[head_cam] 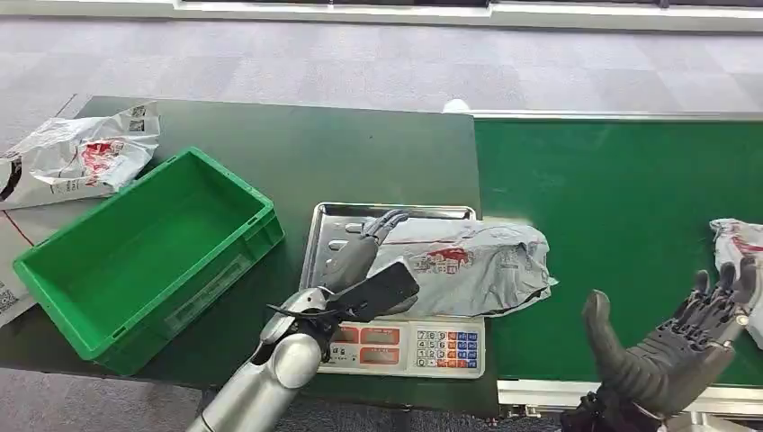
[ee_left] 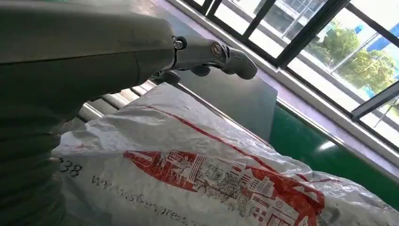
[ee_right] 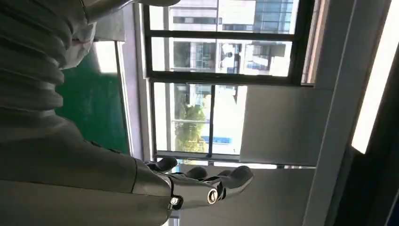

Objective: Moved the parcel from conveyor to table for the left to box.

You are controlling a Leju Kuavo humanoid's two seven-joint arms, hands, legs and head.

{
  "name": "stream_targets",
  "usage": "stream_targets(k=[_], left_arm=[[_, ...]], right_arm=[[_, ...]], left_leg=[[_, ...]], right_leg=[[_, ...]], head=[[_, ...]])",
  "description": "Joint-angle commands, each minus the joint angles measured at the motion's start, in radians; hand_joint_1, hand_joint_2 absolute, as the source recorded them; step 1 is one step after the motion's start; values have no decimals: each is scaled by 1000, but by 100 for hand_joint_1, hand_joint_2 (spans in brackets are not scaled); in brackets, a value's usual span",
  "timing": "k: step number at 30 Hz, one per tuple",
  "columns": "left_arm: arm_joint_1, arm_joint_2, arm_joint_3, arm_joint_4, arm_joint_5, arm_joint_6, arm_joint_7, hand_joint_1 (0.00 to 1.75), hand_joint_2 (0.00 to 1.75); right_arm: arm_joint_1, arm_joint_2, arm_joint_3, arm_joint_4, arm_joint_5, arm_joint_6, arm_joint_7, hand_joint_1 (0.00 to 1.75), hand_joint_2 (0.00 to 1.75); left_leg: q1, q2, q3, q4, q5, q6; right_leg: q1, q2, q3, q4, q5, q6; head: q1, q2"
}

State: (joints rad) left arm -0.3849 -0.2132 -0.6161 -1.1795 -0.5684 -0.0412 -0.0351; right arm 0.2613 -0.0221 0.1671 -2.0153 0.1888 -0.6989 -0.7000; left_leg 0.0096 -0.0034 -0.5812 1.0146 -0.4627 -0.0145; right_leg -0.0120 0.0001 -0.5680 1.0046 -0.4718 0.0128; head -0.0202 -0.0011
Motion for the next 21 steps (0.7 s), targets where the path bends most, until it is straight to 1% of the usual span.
stream_targets(k=[1, 3, 4, 5, 6, 7, 10, 11, 12, 14, 15, 16, 17, 18, 21], left_arm=[[-83, 10, -93, 99, -70, 79, 19, 0, 175], [-113, -9, -115, 145, -143, 123, 67, 0, 175], [-140, -20, -142, 198, -247, 188, 127, 0, 175], [-127, -49, -133, 231, -324, 230, 184, 0, 175], [-125, -62, -133, 256, -369, 250, 204, 0, 175], [-137, -71, -138, 300, -463, 266, 266, 0, 175], [-145, -81, -117, 343, -475, 277, 252, 0, 175], [-156, -90, -104, 380, -499, 244, 274, 0, 175], [-161, -105, -77, 417, -498, 202, 270, 2, 175], [-169, -132, -36, 490, -474, 140, 238, 28, 175], [-166, -136, -31, 512, -412, 77, 218, 38, 175], [-215, -136, -72, 580, -429, 51, 185, 68, 175], [-230, -136, -84, 609, -429, 56, 181, 175, 175], [-241, -136, -104, 635, -422, 55, 182, 175, 175], [-242, -136, -142, 666, -437, 113, 203, 175, 175]], right_arm=[[-33, 23, -31, 1, -34, 1, 2, 0, 175], [-53, 34, -28, -7, -27, 1, 2, 0, 175], [-68, 39, -24, -13, -35, 1, 2, 0, 175], [-68, 45, -26, -20, -35, 1, 2, 0, 175], [-67, 46, -24, -23, -33, 1, 2, 0, 175], [-74, 53, -27, -36, -21, 1, 2, 0, 175], [-77, 55, -26, -34, -18, 1, 2, 0, 175], [-78, 60, -28, -37, -23, 1, 2, 0, 175], [-83, 72, -40, -43, -20, 1, 2, 0, 175], [-86, 86, -58, -55, -20, 1, 2, 0, 175], [-89, 96, -73, -68, -29, 1, 2, 0, 175], [-99, 99, -78, -74, -38, 1, 2, 0, 175], [-100, 104, -83, -75, -29, 1, 2, 0, 175], [-93, 114, -88, -85, -6, 1, 2, 0, 175], [-71, 132, -91, -109, 17, 1, 2, 0, 175]], left_leg=[[0, -1, 1, -1, 1, 0], [0, -1, -1, 0, 1, 0], [0, -2, -1, -1, 2, 1], [0, -2, -2, 0, 1, 1], [-1, -2, -1, -1, 2, 1], [-1, -2, 0, -1, 1, 1], [-1, -1, 1, -2, 1, 1], [-1, -1, 1, -3, 2, 1], [0, -1, 1, -1, 1, 1], [0, -1, 1, 0, 1, 1], [-1, -1, 1, -1, 1, 1], [-1, -1, 2, -4, 2, 1], [-1, -1, 1, -1, 1, 1], [-1, -2, 1, -1, 2, 1], [0, -2, 1, -1, 1, 1]], right_leg=[[0, -1, 1, -1, 1, -1], [0, -2, 0, 0, 0, 0], [0, -2, 0, 0, 1, -1], [0, -3, -1, 0, 1, 0], [0, -3, 0, -1, 1, -1], [-1, -2, 1, -1, 1, 0], [-1, -2, 2, -2, 1, 0], [-1, -2, 2, -3, 2, 0], [-1, -1, 2, -1, 1, 0], [-1, -1, 1, 0, 1, 0], [-1, -1, 2, -1, 1, 0], [-1, -1, 2, -3, 2, -1], [-1, -2, 2, 0, 1, 0], [-1, -2, 2, -1, 2, 0], [-1, -2, 2, -1, 1, 0]], head=[[0, 0], [0, 0], [0, 0], [0, 0], [0, 0], [0, 0], [0, 0], [0, 0], [0, 0], [0, 0], [0, 0], [0, 0], [0, 0], [0, 0], [0, 0]])
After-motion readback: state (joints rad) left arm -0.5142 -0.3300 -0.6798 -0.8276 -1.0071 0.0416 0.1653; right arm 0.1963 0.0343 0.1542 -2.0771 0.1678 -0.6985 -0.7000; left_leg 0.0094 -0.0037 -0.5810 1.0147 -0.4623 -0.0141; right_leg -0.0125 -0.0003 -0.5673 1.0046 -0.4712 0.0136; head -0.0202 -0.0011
